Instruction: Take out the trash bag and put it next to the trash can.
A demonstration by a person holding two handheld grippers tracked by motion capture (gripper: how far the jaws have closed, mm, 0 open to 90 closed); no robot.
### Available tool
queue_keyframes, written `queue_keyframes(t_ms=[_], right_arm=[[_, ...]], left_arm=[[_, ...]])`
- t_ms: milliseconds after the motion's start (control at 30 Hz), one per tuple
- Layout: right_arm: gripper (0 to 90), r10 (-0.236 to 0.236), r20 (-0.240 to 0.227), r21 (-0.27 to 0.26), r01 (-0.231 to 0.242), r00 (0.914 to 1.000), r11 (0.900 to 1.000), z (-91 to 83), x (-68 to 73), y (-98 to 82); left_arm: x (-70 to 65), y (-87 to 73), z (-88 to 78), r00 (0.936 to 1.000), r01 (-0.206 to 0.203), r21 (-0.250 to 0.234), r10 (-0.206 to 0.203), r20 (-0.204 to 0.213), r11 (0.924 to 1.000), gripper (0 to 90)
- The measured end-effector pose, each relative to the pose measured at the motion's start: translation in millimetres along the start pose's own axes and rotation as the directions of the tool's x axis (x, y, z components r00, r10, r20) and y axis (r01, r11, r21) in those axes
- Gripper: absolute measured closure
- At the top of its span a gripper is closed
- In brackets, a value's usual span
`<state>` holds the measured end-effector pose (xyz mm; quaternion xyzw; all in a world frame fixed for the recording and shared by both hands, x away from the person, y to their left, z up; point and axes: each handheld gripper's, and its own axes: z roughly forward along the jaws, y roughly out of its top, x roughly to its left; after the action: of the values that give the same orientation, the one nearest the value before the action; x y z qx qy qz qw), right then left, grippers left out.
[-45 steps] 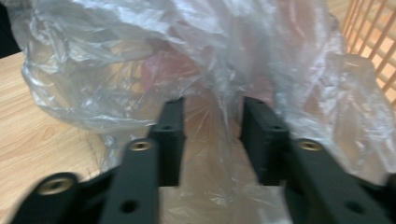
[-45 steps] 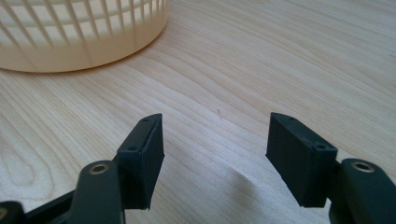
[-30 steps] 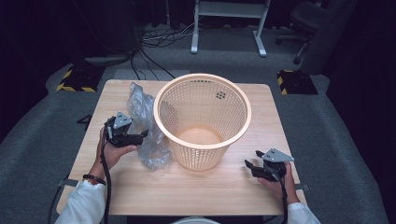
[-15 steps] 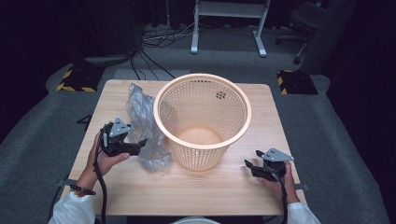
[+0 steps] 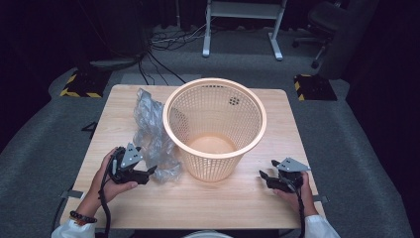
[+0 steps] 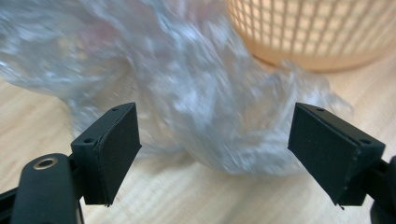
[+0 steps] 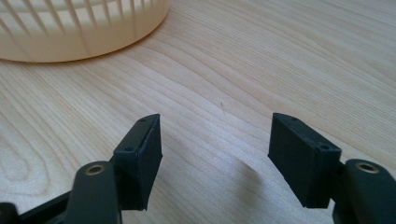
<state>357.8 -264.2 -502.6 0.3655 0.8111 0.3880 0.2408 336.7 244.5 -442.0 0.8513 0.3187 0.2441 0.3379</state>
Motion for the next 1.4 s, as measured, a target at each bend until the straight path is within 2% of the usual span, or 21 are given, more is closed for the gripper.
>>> queue_keyframes(t_ms=[167, 367, 700, 867, 933, 1000, 1067, 1233, 1333, 1400], right_arm=[[34.2, 0.001, 0.001, 0.006, -0.001, 1.0, 1.0, 0.0, 0.0, -0.2], [33.7, -0.002, 0.001, 0.009, 0.002, 1.0, 1.0, 0.4, 0.0, -0.2], [30.5, -0.008, -0.006, 0.031, 0.008, 0.9999, 0.999, 1.5, 0.2, 0.0], [28.7, -0.006, -0.02, 0.043, 0.006, 0.9998, 0.999, 1.6, -0.8, -0.5], [27.6, 0.0, -0.023, 0.06, 0.001, 0.9997, 0.998, 1.9, -1.5, -0.8], [24.7, 0.01, -0.035, 0.072, -0.008, 0.9993, 0.997, 2.3, -2.9, -1.1], [22.1, 0.024, -0.048, 0.079, -0.02, 0.9985, 0.997, 2.2, -3.9, -1.5], [15.9, 0.051, -0.097, 0.108, -0.04, 0.994, 0.993, 3.2, -7.5, -2.3], [15.8, 0.052, -0.098, 0.11, -0.042, 0.9938, 0.993, 3.4, -7.6, -2.3], [15.7, 0.052, -0.098, 0.11, -0.041, 0.9939, 0.993, 3.4, -7.6, -2.3]], left_arm=[[-12.0, -14.3, 7.3, 0.9995, -0.03, 0.034, 0.03, 0.001, 0.999, 16.1], [-19.0, -28.3, 9.4, 0.9991, -0.025, 0.042, 0.024, 0.036, 0.9988, 16.1], [-25.3, -48.0, 9.6, 0.9935, 0.021, 0.048, -0.026, 0.11, 0.9986, 16.0], [-27.0, -52.9, 10.3, 0.9928, 0.022, 0.065, -0.03, 0.116, 0.9976, 16.0], [-27.1, -54.3, 10.6, 0.9916, 0.037, 0.064, -0.044, 0.121, 0.9973, 16.0], [-27.0, -56.2, 11.2, 0.9901, 0.048, 0.067, -0.056, 0.129, 0.9966, 16.0], [-27.2, -58.5, 11.7, 0.9912, 0.046, 0.076, -0.055, 0.12, 0.996, 16.0], [-25.2, -63.3, 12.2, 0.9864, 0.075, 0.079, -0.085, 0.14, 0.9941, 15.9], [-21.8, -66.9, 14.2, 0.9784, 0.115, 0.069, -0.125, 0.164, 0.9909, 15.8], [-21.4, -68.9, 14.5, 0.9776, 0.117, 0.055, -0.125, 0.17, 0.9916, 14.3]])
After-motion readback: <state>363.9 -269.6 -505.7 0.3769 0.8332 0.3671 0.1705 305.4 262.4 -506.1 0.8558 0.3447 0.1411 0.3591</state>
